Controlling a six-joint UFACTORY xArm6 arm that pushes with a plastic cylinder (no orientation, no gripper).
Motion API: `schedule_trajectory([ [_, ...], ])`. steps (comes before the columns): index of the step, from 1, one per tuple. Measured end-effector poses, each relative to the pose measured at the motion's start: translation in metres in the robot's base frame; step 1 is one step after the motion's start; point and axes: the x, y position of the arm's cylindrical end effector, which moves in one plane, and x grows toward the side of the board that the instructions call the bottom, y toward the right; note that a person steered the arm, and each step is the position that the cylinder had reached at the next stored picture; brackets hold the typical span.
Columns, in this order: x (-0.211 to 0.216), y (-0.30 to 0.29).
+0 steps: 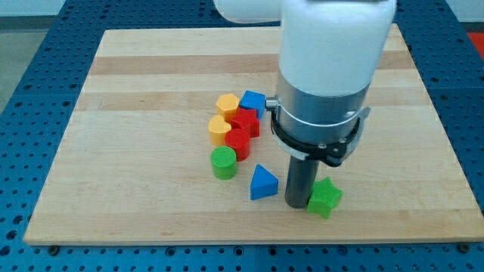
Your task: Place the green star right to the blue cube
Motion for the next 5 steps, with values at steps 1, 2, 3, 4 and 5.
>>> schedule_trajectory([
  [1,0.003,0.0],
  [2,0.013,0.0],
  [3,0.02,0.001],
  [4,0.027,0.04],
  [5,-0.009,0.082],
])
